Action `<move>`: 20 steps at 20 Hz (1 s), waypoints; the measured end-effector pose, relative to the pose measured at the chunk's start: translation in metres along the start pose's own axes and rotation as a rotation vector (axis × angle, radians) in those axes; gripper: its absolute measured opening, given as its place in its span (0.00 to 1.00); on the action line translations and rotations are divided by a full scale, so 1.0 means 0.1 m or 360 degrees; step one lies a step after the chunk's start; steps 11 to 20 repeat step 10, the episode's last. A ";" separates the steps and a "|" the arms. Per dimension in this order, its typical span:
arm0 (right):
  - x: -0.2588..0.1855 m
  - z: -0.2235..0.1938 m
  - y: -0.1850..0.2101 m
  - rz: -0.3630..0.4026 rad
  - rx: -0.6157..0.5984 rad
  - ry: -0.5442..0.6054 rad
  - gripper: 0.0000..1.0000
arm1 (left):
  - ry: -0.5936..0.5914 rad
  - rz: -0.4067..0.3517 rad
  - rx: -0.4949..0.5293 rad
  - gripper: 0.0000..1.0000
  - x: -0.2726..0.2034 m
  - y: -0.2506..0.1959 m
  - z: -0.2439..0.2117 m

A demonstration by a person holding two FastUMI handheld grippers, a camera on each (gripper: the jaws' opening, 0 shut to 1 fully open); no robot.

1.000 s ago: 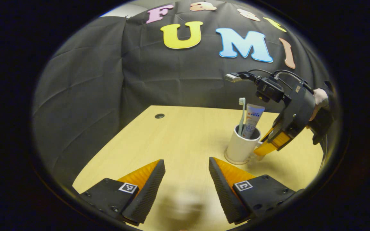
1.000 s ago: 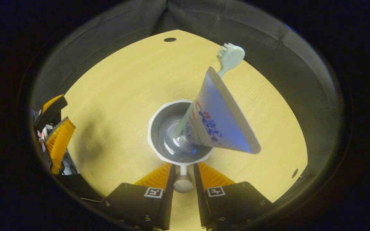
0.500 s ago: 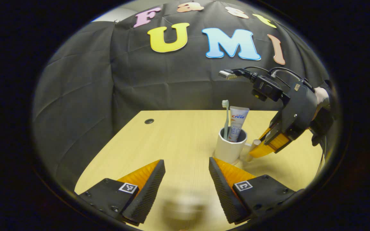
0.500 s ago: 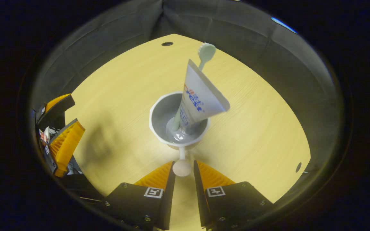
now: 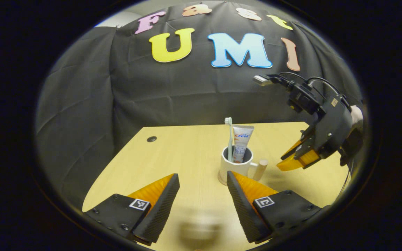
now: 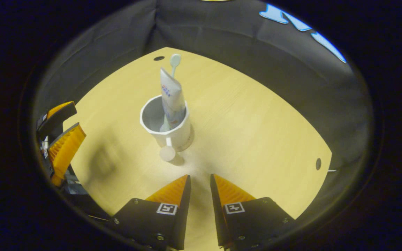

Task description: Put the toothbrush and toothpaste on the desktop into the cup, then pick up the cup and place it on the coaster on the desktop.

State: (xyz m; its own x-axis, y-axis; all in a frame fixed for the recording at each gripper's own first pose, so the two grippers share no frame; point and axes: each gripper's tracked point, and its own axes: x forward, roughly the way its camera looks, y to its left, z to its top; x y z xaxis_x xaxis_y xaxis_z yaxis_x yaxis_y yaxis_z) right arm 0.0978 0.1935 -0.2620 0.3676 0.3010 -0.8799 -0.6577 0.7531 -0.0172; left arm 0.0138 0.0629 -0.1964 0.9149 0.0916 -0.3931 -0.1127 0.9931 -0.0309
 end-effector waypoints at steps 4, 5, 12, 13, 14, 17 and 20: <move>-0.17 0.13 -0.06 -0.0114 0.0168 -0.0213 0.35 | -0.0085 -0.0020 0.0038 0.93 0.00 -0.04 0.35; -0.22 0.16 -0.06 -0.0141 0.0212 -0.0279 0.35 | -0.0110 -0.0031 0.0050 0.94 0.01 -0.07 0.45; -0.65 0.51 -0.17 -0.0301 0.0410 -0.0661 0.34 | -0.0306 -0.0093 0.0044 0.93 -0.13 -0.27 1.05; -0.65 0.51 -0.17 -0.0301 0.0410 -0.0661 0.34 | -0.0306 -0.0093 0.0044 0.93 -0.13 -0.27 1.05; -0.65 0.51 -0.17 -0.0301 0.0410 -0.0661 0.34 | -0.0306 -0.0093 0.0044 0.93 -0.13 -0.27 1.05; -0.65 0.51 -0.17 -0.0301 0.0410 -0.0661 0.34 | -0.0306 -0.0093 0.0044 0.93 -0.13 -0.27 1.05; -0.65 0.51 -0.17 -0.0301 0.0410 -0.0661 0.34 | -0.0306 -0.0093 0.0044 0.93 -0.13 -0.27 1.05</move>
